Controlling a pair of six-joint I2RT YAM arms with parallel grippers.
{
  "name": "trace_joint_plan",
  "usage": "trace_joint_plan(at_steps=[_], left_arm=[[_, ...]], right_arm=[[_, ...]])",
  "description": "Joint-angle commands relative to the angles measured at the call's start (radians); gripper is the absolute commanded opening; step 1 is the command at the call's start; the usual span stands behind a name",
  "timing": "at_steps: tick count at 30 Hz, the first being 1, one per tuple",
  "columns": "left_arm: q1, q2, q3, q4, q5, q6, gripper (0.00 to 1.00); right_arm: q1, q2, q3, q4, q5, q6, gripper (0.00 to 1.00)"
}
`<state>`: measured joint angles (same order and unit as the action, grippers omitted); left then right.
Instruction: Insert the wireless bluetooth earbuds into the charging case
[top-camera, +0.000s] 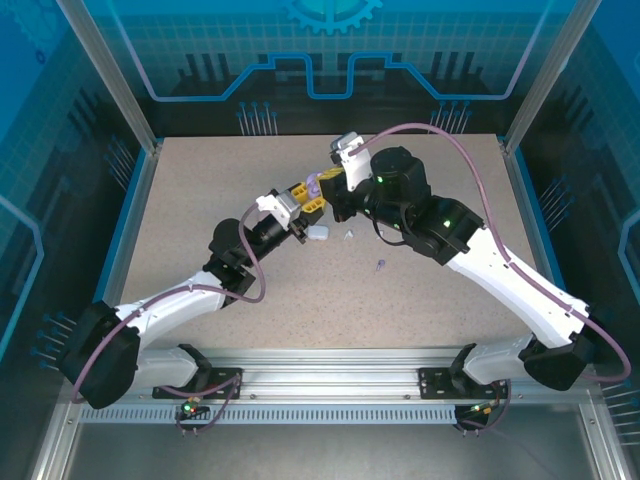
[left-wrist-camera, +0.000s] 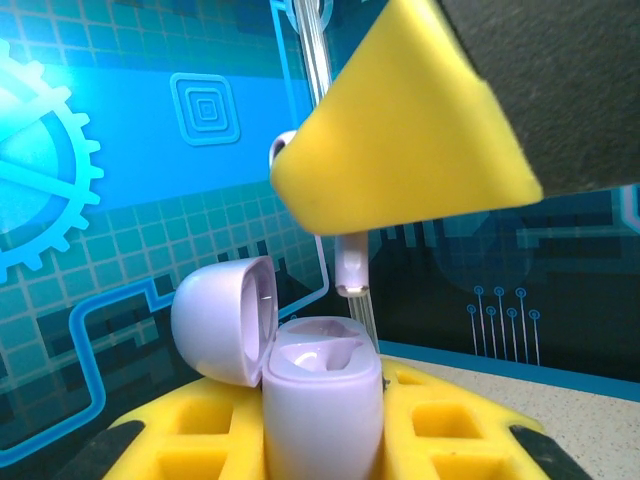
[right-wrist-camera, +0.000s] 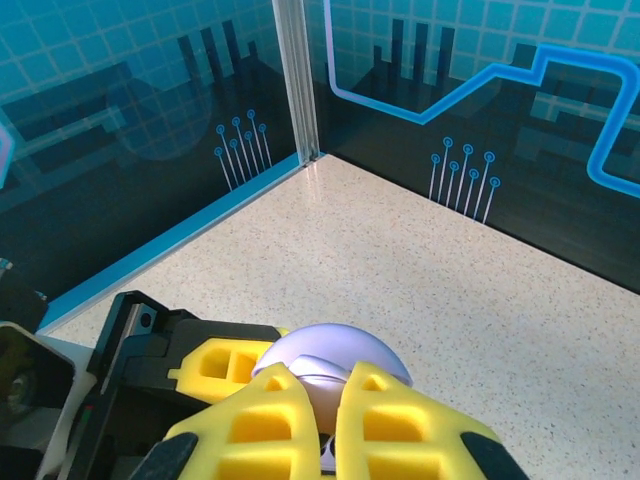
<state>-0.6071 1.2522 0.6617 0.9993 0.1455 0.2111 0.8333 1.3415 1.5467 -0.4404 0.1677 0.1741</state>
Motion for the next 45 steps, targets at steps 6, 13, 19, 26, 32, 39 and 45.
trace_joint_plan(at_steps=[6, 13, 19, 26, 32, 39, 45], left_arm=[[-0.008, -0.019, 0.028, 0.011, 0.005, 0.016, 0.00], [-0.008, -0.020, 0.033, 0.001, 0.008, 0.013, 0.00], [-0.008, -0.022, 0.035, 0.001, 0.009, 0.011, 0.00], [-0.008, -0.028, 0.036, -0.003, 0.007, 0.011, 0.00], [-0.008, -0.025, 0.039, -0.011, 0.007, 0.012, 0.00], [-0.008, -0.020, 0.047, -0.012, 0.008, 0.012, 0.00], [-0.009, -0.020, 0.047, -0.017, 0.009, 0.011, 0.00]], right_arm=[[0.012, 0.005, 0.006, -0.009, 0.050, -0.017, 0.06], [0.002, 0.015, -0.009, -0.011, 0.039, -0.002, 0.06], [0.000, 0.032, -0.017, -0.012, 0.032, 0.006, 0.05], [-0.012, 0.037, -0.040, -0.012, 0.032, 0.008, 0.05], [-0.019, 0.015, -0.053, -0.019, 0.018, 0.011, 0.04], [-0.019, -0.014, -0.078, -0.018, -0.006, 0.031, 0.04], [-0.019, -0.012, -0.092, -0.018, -0.025, 0.038, 0.04]])
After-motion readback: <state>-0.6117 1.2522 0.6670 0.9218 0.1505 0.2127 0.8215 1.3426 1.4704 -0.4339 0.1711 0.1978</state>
